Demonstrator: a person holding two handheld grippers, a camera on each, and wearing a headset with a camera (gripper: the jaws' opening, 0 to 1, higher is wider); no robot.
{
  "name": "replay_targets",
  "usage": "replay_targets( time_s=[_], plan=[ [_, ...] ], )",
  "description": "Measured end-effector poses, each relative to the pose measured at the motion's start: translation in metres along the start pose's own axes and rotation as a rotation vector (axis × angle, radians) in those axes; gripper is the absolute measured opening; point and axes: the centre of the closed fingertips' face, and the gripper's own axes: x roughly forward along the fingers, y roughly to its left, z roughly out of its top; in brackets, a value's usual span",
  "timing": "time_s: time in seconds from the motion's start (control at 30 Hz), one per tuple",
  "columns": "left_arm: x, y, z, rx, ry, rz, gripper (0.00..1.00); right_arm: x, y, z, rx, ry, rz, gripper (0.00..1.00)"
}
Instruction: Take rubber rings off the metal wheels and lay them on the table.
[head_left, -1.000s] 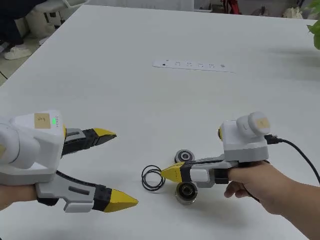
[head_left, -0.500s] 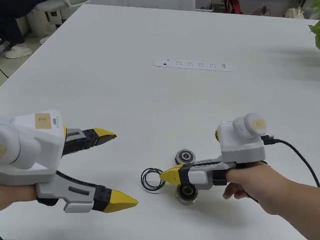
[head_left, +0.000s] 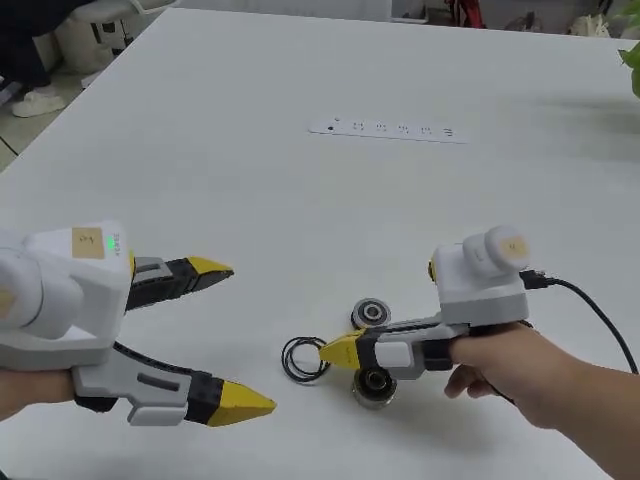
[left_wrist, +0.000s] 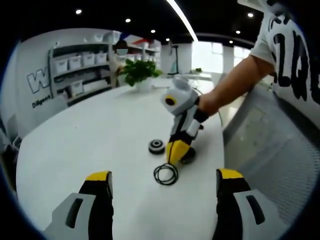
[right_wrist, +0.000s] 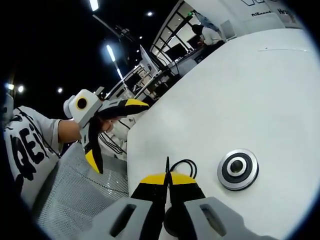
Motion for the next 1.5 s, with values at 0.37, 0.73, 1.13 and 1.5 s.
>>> replay_targets(
  time_s=[0.37,0.73,1.13,1.5],
  plan=[
    [0.0001,-0.0007,-0.0018,0.000,0.003,-0.001,0.87,0.0010,0.0000,-0.0004,-0.031,0.010,-0.014,0.00],
    [0.0003,-0.0004,-0.0014,0.001,0.005,-0.005,0.86,0.0020,-0.0031,-0.0008,-0.086,0.026,-0.037,0.00],
    [0.0019,-0.0026,-0.0012,0.001,0.010,-0.012,0.86,0.0031,-0.0046,-0.0029,-0.135,0.041,-0.055,0.00],
    [0.0004,-0.0032,0.0001,0.005,0.010,-0.012,0.86,0.0038,-0.0045,-0.0051,-0.162,0.053,-0.070,0.02]
  ],
)
